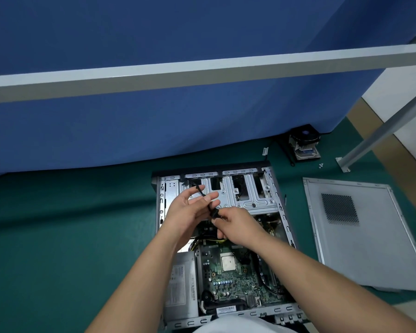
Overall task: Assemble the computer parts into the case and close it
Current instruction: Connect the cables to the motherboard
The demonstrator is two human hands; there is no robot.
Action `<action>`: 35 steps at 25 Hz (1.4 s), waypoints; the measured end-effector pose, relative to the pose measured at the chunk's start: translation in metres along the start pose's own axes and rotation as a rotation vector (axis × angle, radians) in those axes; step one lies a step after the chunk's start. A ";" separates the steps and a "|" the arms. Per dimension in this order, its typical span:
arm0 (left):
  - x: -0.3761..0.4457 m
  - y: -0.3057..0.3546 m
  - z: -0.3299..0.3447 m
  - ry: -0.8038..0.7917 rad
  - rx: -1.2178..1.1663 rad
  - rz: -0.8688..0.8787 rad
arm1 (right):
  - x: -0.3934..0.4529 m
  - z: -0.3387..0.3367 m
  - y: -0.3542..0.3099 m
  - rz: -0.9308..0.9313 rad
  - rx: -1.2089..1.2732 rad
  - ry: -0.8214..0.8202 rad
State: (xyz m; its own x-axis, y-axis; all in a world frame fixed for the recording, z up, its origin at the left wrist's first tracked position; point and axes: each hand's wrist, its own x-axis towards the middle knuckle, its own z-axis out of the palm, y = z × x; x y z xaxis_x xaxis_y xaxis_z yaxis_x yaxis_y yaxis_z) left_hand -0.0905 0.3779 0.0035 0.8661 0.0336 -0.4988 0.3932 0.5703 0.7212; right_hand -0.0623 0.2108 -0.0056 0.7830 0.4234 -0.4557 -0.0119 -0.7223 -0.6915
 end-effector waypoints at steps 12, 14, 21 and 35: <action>-0.015 0.011 -0.038 0.397 -0.118 0.362 | -0.026 0.009 0.001 -0.128 -0.146 -0.306; -0.013 0.026 -0.060 0.493 -0.201 0.393 | -0.028 0.009 0.004 -0.174 -0.309 -0.274; -0.012 0.038 -0.116 0.709 0.065 0.278 | -0.015 0.022 -0.019 -0.290 -0.396 -0.052; -0.046 -0.020 -0.098 0.266 1.421 0.534 | 0.001 0.060 -0.052 -0.188 0.000 0.085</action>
State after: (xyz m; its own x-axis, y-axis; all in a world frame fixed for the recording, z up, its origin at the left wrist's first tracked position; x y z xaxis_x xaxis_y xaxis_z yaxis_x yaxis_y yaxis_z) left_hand -0.1683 0.4455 -0.0347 0.9796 0.2011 0.0010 0.1589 -0.7771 0.6089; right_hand -0.0977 0.2819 -0.0035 0.8213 0.5028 -0.2697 0.1395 -0.6353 -0.7596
